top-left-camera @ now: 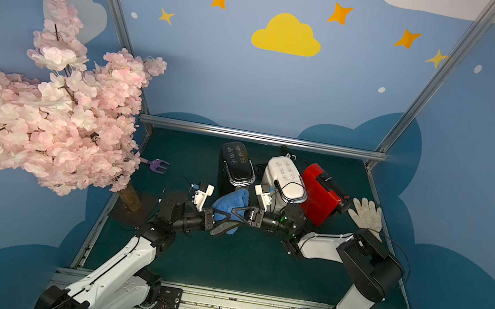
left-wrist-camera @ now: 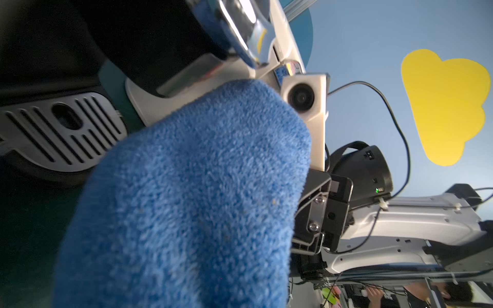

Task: Wipe the surface of a coffee machine
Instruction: Adjust the cleaning item, then wipe the dirt from the surface of the coffee machine.

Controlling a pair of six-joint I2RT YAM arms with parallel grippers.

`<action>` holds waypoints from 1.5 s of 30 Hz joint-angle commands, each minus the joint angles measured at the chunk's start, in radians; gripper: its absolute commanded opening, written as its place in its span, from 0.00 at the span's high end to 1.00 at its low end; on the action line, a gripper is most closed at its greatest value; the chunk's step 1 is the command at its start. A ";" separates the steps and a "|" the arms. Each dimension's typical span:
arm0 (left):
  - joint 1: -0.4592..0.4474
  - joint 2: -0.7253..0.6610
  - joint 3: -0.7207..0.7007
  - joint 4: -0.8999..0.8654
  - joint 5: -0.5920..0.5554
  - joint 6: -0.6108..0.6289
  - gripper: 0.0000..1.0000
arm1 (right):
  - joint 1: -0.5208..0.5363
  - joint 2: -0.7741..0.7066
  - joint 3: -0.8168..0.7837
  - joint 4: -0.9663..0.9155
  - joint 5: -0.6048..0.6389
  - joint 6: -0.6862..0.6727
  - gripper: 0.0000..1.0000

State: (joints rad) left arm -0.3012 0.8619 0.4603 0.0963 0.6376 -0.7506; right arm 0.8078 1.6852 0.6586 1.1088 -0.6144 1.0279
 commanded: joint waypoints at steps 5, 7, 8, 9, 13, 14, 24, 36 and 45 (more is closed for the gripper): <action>0.151 -0.136 0.054 -0.240 -0.107 0.068 0.97 | -0.010 -0.159 -0.060 -0.430 0.163 -0.201 0.63; 0.180 -0.146 0.062 -0.260 -0.134 0.060 0.97 | -0.009 -0.193 -0.063 -0.520 0.184 -0.243 0.63; 0.189 -0.142 0.069 -0.262 -0.148 0.055 0.97 | -0.010 -0.207 -0.059 -0.566 0.191 -0.265 0.63; 0.192 -0.132 0.076 -0.258 -0.162 0.048 0.97 | -0.010 -0.224 -0.053 -0.616 0.187 -0.290 0.63; 0.194 -0.040 0.121 -0.203 -0.141 0.017 0.97 | -0.005 -0.261 -0.025 -0.757 0.195 -0.386 0.64; 0.191 -0.006 0.132 -0.174 -0.122 0.004 0.97 | -0.008 -0.263 -0.019 -0.783 0.194 -0.402 0.64; 0.104 0.251 0.283 -0.096 -0.197 0.107 0.97 | -0.010 -0.281 0.007 -0.938 0.212 -0.599 0.66; 0.090 0.473 0.232 0.075 -0.253 0.051 0.97 | -0.012 -0.296 0.007 -0.965 0.182 -0.629 0.67; 0.067 0.622 0.293 0.160 -0.198 0.011 0.97 | -0.013 -0.374 0.118 -1.179 0.211 -0.672 0.67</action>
State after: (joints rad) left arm -0.2253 1.4746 0.7101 0.1928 0.4156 -0.7334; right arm 0.7998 1.3544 0.7288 0.0418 -0.4259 0.3962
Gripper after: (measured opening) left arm 0.141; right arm 0.332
